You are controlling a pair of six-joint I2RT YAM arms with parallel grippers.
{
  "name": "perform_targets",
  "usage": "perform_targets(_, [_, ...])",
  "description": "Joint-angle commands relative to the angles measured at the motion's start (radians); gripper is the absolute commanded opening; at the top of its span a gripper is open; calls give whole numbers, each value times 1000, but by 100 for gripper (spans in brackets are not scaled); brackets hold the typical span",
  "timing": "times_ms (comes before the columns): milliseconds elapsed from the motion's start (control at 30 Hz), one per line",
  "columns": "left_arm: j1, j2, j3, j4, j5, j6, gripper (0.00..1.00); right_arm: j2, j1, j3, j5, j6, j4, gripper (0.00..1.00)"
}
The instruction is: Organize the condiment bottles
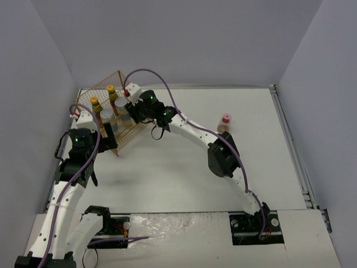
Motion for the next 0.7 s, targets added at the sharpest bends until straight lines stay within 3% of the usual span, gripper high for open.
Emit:
perform_targets(0, [7,5,17,41,-3,2,97,-7,-9,42,35,-7,30,20])
perform_targets(100, [7,8,16,39,0,2,97,-7,-10,48,39,2,33,47])
perform_targets(167, [7,8,16,40,0,2,97,-14,-10,55,46,6,31,58])
perform_targets(467, [7,18,16,39,5,2,97,-137,-33,-20,109,63,34,76])
perform_targets(667, [9,17,18,41,25,2,97,-395,-128,-317,277,115,67,81])
